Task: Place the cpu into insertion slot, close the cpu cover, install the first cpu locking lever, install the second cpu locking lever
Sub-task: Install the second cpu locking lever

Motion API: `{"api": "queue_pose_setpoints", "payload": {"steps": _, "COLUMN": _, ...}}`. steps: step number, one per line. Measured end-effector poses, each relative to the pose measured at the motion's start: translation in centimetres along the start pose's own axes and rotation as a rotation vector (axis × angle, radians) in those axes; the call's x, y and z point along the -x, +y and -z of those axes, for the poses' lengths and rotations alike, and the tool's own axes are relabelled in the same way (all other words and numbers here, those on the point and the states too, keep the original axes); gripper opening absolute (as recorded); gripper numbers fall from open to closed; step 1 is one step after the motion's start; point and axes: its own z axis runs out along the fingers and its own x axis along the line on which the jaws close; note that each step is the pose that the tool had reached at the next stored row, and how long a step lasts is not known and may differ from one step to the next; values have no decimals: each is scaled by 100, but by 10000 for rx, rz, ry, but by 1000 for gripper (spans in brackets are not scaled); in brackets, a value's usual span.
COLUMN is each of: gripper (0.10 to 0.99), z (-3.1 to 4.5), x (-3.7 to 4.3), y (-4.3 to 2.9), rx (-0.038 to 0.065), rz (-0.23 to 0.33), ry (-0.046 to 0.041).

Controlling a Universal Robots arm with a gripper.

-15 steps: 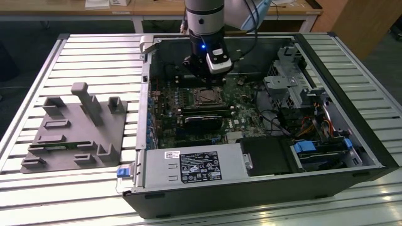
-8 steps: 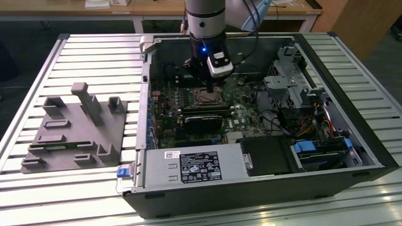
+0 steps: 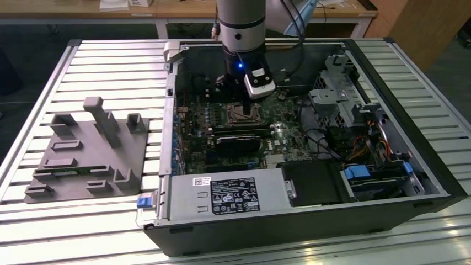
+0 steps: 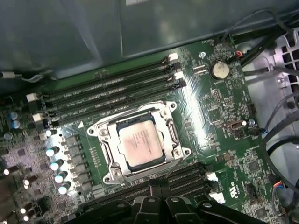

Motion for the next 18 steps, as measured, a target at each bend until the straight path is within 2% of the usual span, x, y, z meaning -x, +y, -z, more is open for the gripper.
{"api": "queue_pose_setpoints", "payload": {"steps": 7, "gripper": 106, "z": -35, "x": -1, "y": -13, "rx": 97, "rz": 795, "ry": 20}}
{"api": "queue_pose_setpoints", "payload": {"steps": 13, "gripper": 106, "z": -76, "x": -13, "y": -69, "rx": 144, "rz": 1138, "ry": 28}}
{"api": "queue_pose_setpoints", "payload": {"steps": 18, "gripper": 106, "z": -117, "x": -86, "y": -133, "rx": 179, "rz": 1301, "ry": 36}}
